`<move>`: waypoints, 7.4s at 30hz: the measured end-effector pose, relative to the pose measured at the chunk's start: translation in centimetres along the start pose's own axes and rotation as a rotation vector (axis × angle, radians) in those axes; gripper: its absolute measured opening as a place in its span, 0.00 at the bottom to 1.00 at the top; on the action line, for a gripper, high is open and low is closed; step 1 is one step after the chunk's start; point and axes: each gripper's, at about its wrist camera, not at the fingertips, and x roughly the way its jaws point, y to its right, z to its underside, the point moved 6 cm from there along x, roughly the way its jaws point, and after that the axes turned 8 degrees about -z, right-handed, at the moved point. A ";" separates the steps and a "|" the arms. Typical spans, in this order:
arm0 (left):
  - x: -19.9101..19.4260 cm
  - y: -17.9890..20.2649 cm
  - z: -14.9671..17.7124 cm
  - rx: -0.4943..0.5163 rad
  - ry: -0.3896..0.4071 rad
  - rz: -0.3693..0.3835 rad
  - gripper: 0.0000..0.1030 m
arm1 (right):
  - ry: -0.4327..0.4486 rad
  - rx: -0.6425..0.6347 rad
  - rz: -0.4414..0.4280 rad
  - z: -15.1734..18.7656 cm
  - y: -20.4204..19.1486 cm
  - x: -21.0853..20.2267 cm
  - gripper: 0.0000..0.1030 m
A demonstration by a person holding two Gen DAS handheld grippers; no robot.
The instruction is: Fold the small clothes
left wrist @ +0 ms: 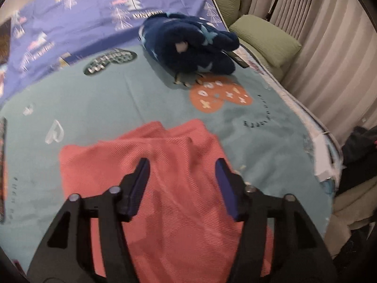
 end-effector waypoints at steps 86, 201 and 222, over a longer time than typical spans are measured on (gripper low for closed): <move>-7.8 -1.4 19.2 0.162 0.045 -0.061 0.76 | 0.000 0.083 0.130 0.6 3.6 -3.2 0.11; -0.7 -9.1 7.6 -0.132 0.131 0.026 0.69 | -0.159 -0.190 0.131 -11.5 6.9 6.9 0.50; 0.8 -7.2 10.6 -0.213 0.041 0.185 0.84 | -0.353 -0.019 -0.043 -6.6 7.4 7.2 0.76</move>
